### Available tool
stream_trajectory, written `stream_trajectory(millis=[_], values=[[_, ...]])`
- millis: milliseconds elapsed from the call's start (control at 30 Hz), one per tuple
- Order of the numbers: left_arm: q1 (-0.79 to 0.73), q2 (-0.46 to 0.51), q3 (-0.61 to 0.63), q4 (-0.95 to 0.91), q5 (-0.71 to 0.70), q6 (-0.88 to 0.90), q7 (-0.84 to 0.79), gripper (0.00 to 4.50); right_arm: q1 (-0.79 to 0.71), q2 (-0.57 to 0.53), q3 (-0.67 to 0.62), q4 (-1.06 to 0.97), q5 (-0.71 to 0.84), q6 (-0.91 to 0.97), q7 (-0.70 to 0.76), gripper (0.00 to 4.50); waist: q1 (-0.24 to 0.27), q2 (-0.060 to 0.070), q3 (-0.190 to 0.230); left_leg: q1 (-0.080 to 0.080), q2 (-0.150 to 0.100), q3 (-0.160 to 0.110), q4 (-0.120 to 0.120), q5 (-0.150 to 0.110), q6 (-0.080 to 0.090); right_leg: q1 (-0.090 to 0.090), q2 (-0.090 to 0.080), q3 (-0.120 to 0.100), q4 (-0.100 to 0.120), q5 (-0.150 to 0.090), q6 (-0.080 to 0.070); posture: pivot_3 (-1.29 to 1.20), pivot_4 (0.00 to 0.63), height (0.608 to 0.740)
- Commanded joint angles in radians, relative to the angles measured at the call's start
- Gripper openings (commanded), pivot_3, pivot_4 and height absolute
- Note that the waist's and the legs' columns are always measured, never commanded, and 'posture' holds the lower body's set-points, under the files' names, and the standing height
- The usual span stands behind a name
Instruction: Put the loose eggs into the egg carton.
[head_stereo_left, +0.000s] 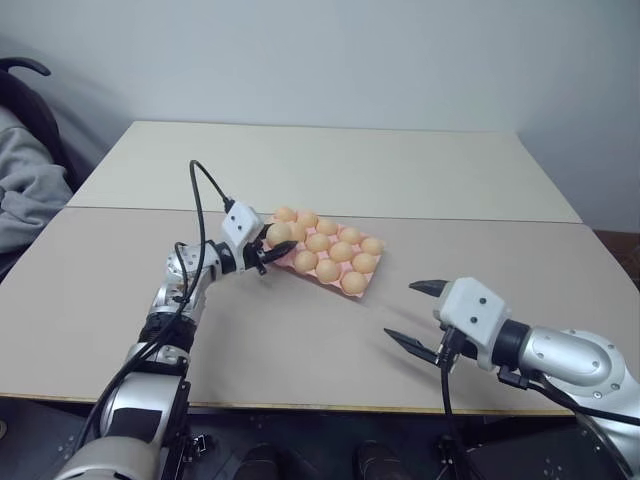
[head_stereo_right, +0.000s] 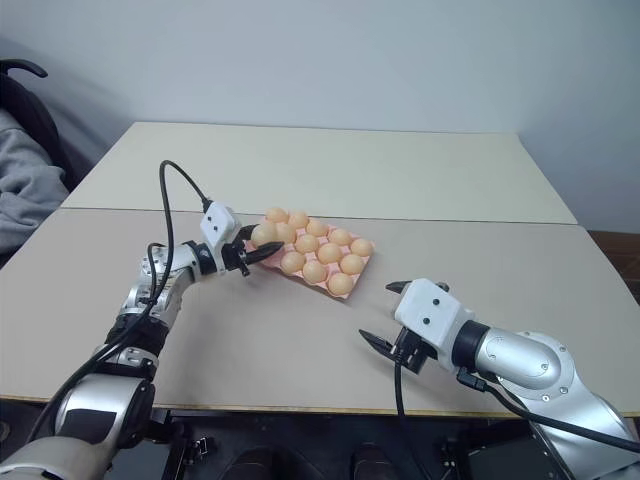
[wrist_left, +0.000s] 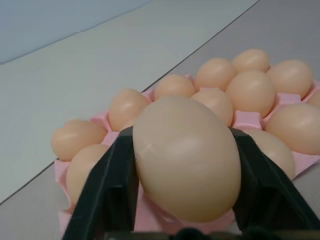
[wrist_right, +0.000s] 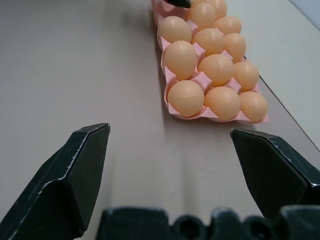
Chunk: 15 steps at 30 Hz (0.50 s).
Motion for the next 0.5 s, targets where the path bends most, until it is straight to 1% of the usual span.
stream_trajectory(millis=[33, 100, 133, 233, 333, 433, 500], values=[[-0.035, -0.002, 0.007, 0.011, -0.002, -0.041, -0.019, 3.69, 0.004, 0.002, -0.015, -0.040, -0.009, 0.004, -0.017, 4.50, 0.000, 0.000, 0.000, 0.000, 0.000, 0.000, 0.000, 0.000, 0.000, 0.000, 0.000, 0.000, 0.000, 0.000, 0.000, 0.00, 0.150, 0.740], [-0.036, 0.000, 0.007, 0.018, 0.008, -0.053, -0.010, 4.37, 0.004, 0.003, -0.012, -0.040, -0.011, 0.003, -0.020, 4.50, -0.001, 0.000, 0.000, 0.000, 0.000, 0.000, 0.000, 0.000, 0.000, 0.000, 0.000, 0.000, 0.000, 0.000, 0.000, 0.00, 0.150, 0.740], [-0.037, 0.001, 0.007, 0.020, 0.015, -0.059, 0.002, 4.47, 0.003, 0.003, -0.010, -0.040, -0.011, 0.002, -0.021, 4.50, -0.001, 0.000, 0.000, 0.000, 0.000, 0.000, 0.000, 0.000, 0.000, 0.000, 0.000, 0.000, 0.000, 0.000, 0.000, 0.00, 0.150, 0.740], [-0.031, 0.003, 0.009, 0.021, 0.027, -0.078, 0.019, 4.47, 0.005, 0.003, -0.007, -0.039, -0.011, -0.002, -0.024, 4.50, 0.000, 0.000, 0.000, 0.000, 0.000, 0.000, 0.000, 0.000, 0.000, 0.000, 0.000, 0.000, 0.000, 0.000, 0.000, 0.00, 0.150, 0.740], [0.008, 0.022, 0.016, -0.038, 0.015, -0.069, 0.001, 4.47, 0.004, 0.002, -0.004, -0.037, -0.010, -0.004, -0.023, 4.50, -0.001, 0.000, 0.000, 0.000, 0.000, 0.000, 0.000, 0.000, 0.000, 0.000, 0.000, 0.000, 0.000, 0.000, 0.000, 0.00, 0.150, 0.740], [0.085, 0.067, 0.036, -0.171, -0.019, -0.022, -0.030, 4.47, 0.005, -0.003, -0.005, -0.035, -0.005, -0.008, -0.014, 4.50, -0.007, 0.000, 0.000, 0.000, 0.000, 0.000, 0.000, 0.000, 0.000, 0.000, 0.000, 0.000, 0.000, 0.000, 0.000, 0.00, 0.150, 0.740], [0.154, 0.114, 0.055, -0.287, -0.049, 0.027, -0.051, 4.47, 0.008, -0.007, -0.005, -0.032, -0.004, -0.014, -0.006, 4.50, -0.009, 0.000, 0.000, 0.000, 0.001, 0.000, 0.000, 0.000, 0.000, -0.001, 0.000, 0.000, 0.000, 0.000, 0.000, 0.00, 0.150, 0.740]])
